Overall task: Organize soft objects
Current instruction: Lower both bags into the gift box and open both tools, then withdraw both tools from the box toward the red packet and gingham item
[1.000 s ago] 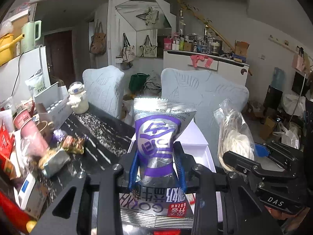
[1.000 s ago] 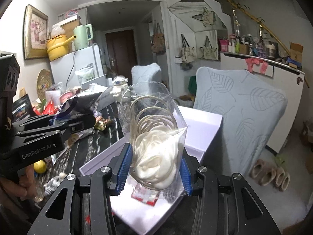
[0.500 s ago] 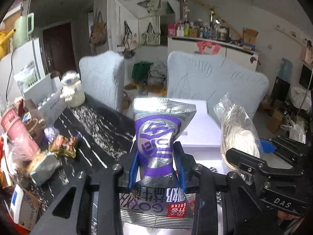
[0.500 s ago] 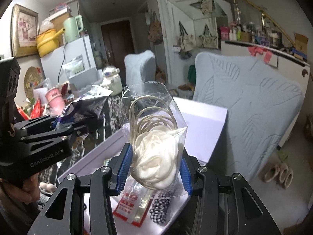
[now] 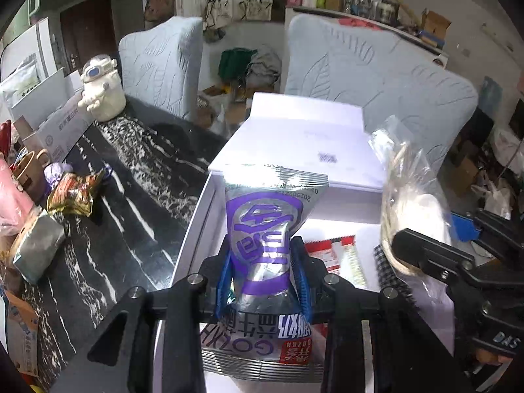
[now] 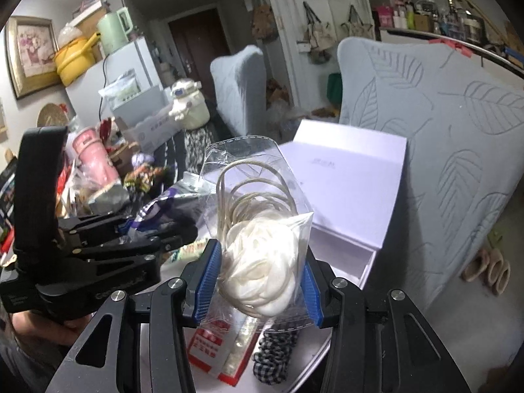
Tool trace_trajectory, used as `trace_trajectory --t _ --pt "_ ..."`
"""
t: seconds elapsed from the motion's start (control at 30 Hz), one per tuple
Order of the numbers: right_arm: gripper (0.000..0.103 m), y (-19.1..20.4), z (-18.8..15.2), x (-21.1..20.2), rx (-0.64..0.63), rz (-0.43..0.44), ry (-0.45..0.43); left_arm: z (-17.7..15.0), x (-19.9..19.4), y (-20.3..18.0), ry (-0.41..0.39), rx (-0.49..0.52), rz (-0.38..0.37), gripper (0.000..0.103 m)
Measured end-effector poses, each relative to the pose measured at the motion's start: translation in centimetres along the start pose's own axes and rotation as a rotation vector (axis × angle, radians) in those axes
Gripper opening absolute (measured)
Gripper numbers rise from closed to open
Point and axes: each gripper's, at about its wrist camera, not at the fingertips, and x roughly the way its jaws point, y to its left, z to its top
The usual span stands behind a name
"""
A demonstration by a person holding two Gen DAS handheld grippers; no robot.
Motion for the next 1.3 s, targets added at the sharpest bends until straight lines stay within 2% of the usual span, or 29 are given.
trace_trajectory --t 0.23,0.47,0.53,0.67,0.97,1.3 --pt "0.049 0.0 -0.8 1.0 -0.011 -0.026 0.077 -0.5 1.3 -0.8 0.072 0.000 -0.021 0.033" --pt "0.055 0.9 -1.5 1.0 -0.061 -0.091 0.097 -0.4 1.9 -0.9 0.137 -0.032 0.039 0.037" --pt "0.056 1.2 -1.8 1.0 -0.063 -0.098 0.106 -0.3 1.3 -0.9 0.117 -0.028 0.054 0.044" --pt "0.059 0.9 -1.7 0.4 -0.046 -0.122 0.099 -0.2 0.3 -0.9 0.076 -0.024 0.080 0.070" --pt "0.061 1.0 -0.9 -1.7 -0.032 -0.138 0.049 0.7 -2.3 -0.9 0.004 -0.032 0.082 0.071" --pt "0.061 2.2 0.3 -5.7 -0.036 -0.149 -0.041 1.4 -7.5 -2.0 -0.093 -0.008 0.088 0.071"
